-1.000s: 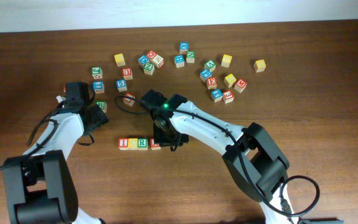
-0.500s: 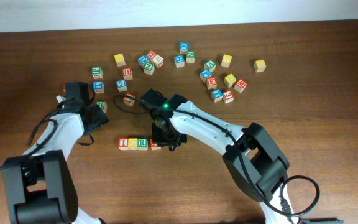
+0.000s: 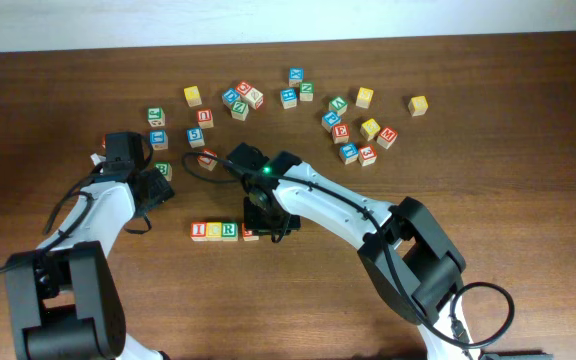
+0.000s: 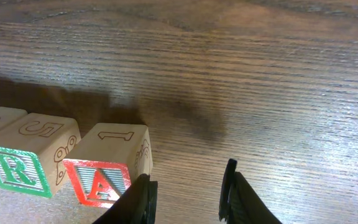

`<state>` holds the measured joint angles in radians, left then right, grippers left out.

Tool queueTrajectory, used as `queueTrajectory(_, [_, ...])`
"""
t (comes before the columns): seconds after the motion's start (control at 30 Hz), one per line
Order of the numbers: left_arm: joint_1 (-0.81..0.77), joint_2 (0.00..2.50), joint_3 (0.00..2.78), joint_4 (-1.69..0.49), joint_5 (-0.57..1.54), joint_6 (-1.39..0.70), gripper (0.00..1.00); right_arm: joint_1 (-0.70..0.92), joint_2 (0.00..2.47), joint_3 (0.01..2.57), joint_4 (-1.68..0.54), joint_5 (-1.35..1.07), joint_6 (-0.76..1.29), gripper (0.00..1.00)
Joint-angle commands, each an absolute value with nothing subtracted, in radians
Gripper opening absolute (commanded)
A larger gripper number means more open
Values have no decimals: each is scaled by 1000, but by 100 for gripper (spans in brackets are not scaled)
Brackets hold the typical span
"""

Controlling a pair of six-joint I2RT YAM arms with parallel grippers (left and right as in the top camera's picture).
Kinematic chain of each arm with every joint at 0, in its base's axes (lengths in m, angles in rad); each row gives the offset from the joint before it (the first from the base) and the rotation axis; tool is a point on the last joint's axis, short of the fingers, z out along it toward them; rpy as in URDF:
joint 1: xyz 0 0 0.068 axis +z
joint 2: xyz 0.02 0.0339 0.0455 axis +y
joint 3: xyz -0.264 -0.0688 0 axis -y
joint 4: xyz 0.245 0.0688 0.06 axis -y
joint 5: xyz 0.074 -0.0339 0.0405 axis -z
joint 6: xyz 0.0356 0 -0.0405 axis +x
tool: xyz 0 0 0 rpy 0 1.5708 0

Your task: Spell out ICRA

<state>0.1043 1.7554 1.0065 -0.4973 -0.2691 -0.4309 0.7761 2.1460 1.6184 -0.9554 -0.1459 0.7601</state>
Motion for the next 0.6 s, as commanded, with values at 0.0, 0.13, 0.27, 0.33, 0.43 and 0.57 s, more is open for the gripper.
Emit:
queueTrajectory(0.0, [106, 1763, 1016, -498, -269, -433, 99, 780, 2150, 1626, -954, -150, 760, 28])
queueTrajectory(0.13, [106, 1763, 1016, -498, -269, -433, 99, 780, 2150, 1626, -958, -110, 760, 28])
queueTrajectory(0.27, [106, 1763, 1016, -498, -269, -433, 99, 780, 2150, 1626, -962, -117, 760, 28])
queueTrajectory(0.33, [106, 1763, 1016, -498, -269, -433, 99, 785, 2150, 1626, -960, -141, 761, 28])
queueTrajectory(0.43, [106, 1763, 1016, -498, -269, -433, 99, 800, 2150, 1626, -952, -147, 761, 28])
queueTrajectory(0.57, [106, 1763, 1016, -498, -269, -433, 99, 818, 2150, 1626, -929, -146, 761, 28])
